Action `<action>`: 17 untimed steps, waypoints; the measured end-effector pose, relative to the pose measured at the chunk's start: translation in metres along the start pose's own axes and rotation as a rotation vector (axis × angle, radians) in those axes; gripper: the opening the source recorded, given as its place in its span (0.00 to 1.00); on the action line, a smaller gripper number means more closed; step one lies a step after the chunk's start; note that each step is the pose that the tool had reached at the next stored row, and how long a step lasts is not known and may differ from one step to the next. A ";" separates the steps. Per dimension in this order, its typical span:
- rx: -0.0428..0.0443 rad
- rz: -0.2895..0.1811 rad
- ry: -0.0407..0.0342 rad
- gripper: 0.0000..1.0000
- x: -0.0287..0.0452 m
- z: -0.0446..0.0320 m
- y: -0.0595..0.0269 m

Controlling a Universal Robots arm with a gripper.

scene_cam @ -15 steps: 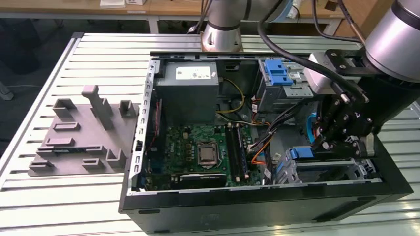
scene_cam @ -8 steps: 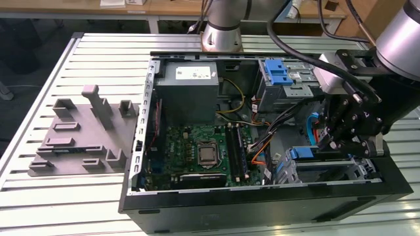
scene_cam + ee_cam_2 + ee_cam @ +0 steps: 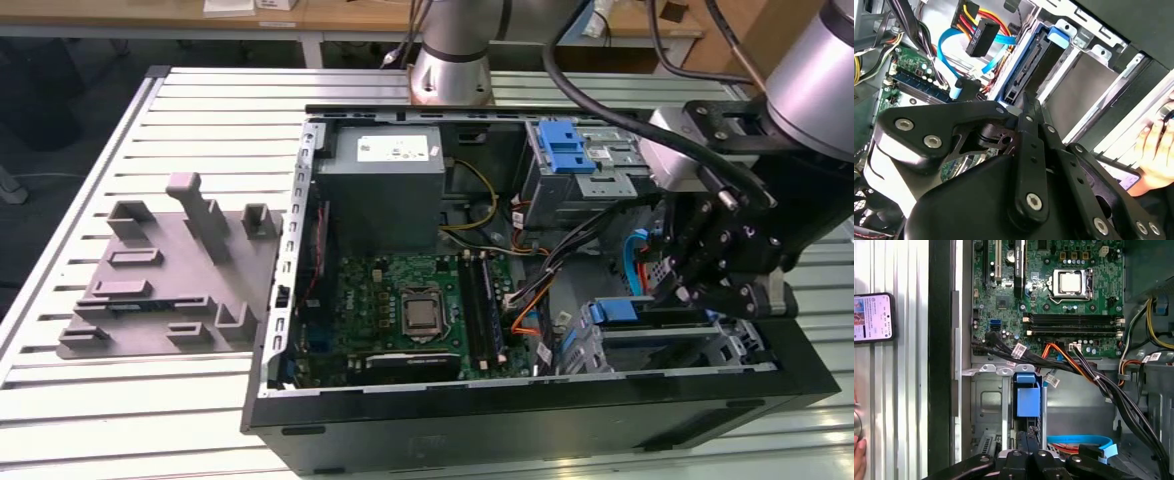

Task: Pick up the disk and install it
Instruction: 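Insert the first disk wire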

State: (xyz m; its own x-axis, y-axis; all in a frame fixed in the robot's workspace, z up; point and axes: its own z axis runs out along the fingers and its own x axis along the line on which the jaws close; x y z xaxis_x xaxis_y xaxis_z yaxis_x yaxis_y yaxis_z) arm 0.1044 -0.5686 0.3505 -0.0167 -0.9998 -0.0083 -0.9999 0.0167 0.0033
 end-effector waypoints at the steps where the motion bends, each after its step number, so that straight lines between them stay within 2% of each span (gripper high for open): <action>1: 0.0009 0.000 -0.0001 0.11 -0.0003 -0.0003 -0.0004; 12: 0.0017 0.000 0.0004 0.11 -0.0049 -0.0010 -0.0026; 17: 0.0018 0.000 0.0004 0.11 -0.0097 -0.0009 -0.0078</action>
State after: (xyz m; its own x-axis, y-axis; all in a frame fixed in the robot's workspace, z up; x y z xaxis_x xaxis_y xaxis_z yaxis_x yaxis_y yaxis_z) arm 0.1124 -0.5590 0.3515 -0.0168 -0.9998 -0.0079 -0.9999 0.0168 0.0015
